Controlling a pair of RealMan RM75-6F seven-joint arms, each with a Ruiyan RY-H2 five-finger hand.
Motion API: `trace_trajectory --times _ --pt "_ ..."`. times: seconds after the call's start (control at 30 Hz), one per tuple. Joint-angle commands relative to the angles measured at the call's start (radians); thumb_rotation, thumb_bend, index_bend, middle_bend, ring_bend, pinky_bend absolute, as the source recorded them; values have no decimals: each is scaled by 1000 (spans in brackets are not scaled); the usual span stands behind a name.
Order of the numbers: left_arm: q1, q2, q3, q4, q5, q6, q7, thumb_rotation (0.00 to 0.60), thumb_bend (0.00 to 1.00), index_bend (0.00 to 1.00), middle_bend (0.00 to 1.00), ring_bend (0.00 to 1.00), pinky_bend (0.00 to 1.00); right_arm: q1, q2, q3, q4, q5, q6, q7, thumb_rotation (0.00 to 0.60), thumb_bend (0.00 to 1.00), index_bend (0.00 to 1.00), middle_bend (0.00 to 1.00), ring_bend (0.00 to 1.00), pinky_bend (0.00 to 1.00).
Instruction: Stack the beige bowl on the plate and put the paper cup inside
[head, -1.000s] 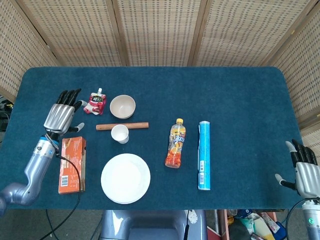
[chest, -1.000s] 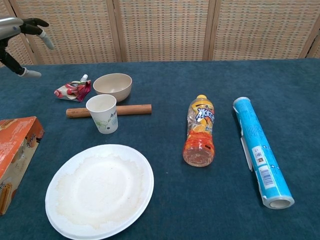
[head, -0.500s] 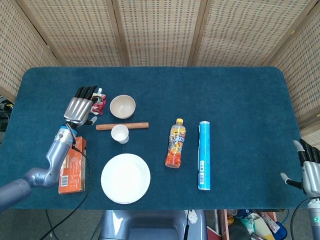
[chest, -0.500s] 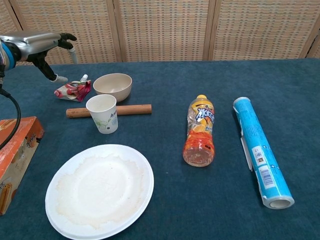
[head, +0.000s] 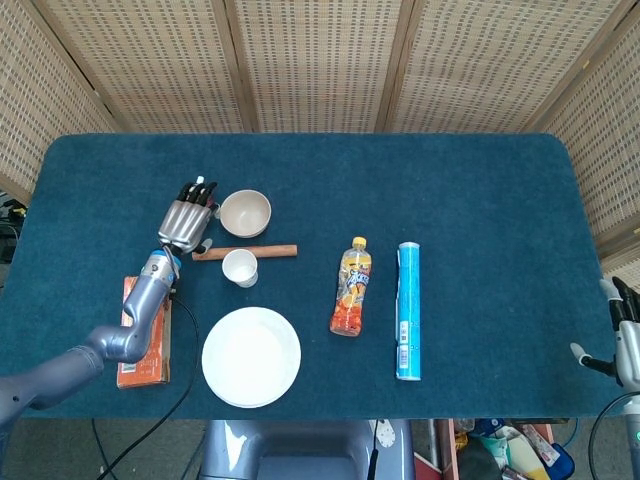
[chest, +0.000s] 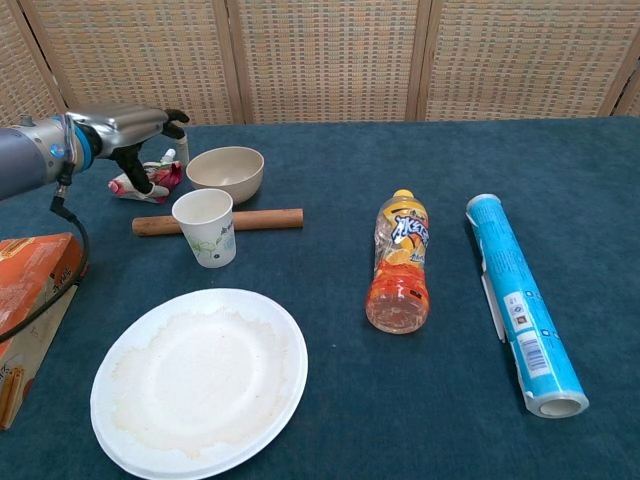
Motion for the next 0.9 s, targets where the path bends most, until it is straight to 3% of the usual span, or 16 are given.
trace_trajectory --times 0.03,0.5,0.7,0.9 --pt "-23 -32 7 41 5 -14 -9 600 283 375 0 0 0 -1 -1 1 3 2 0 3 600 180 0 0 0 0" --pt "-88 -128 10 195 26 -68 -63 600 305 437 0 0 0 -3 -6 10 20 15 -5 17 600 180 0 0 0 0" --pt "-101 -166 22 265 48 -81 -95 600 461 538 0 0 0 -4 -7 14 26 17 -3 23 600 180 0 0 0 0" --pt "-105 -196 22 319 65 -77 -137 600 523 599 0 0 0 -8 -6 13 25 8 6 26 600 180 0 0 0 0"
